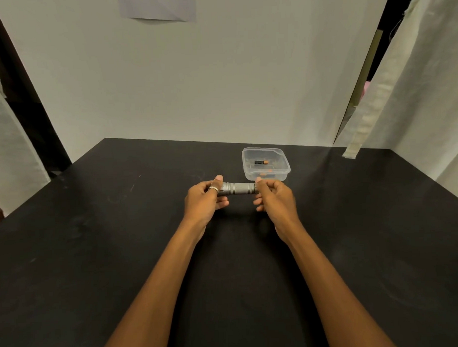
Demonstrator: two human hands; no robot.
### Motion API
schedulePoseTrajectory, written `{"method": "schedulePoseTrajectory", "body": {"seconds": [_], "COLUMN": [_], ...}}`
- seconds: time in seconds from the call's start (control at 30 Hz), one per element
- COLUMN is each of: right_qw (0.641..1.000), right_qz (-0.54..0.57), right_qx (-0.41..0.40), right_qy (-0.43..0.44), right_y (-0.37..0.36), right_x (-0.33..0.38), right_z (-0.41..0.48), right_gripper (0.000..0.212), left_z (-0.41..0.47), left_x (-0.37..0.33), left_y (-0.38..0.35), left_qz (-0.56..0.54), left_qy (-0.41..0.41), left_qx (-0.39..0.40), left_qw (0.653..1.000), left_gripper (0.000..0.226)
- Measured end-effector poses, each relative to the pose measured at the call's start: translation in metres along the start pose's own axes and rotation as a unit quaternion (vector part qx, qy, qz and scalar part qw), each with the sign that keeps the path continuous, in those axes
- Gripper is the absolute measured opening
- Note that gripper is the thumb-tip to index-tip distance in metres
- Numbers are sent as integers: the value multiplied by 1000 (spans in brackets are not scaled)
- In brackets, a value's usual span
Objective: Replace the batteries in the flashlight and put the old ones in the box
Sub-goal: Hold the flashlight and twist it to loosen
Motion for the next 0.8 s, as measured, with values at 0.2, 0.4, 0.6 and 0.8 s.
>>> {"method": "schedulePoseTrajectory", "body": {"seconds": [0.2,0.4,0.6,0.8], "right_qw": [999,1000,999,999], "right_qz": [24,10,32,30], "right_qx": [26,11,33,19], "right_qy": [4,-7,-8,-11], "right_y": [-1,-2,-4,-3], "right_x": [3,-1,2,1], "right_z": [1,1,0,1], "right_gripper": [26,18,24,20], "left_z": [0,-1,0,0], "left_x": [0,-2,-1,-1], "left_y": [0,0,0,1], "left_qz": [0,0,-4,-4], "left_qy": [1,-8,-1,3], "left_qx": [1,0,3,-1], "left_qw": [1000,1000,1000,1000], "left_gripper": [26,27,26,26]}}
Point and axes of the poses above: each hand's wrist, its own z-axis towards the middle knuckle, its own y-axis out of the back of the hand, x = y × z, the point moved 7 cm from there along z, towards the middle knuckle, and after that the axes turned 11 degrees about z, right-handed, at the moved point
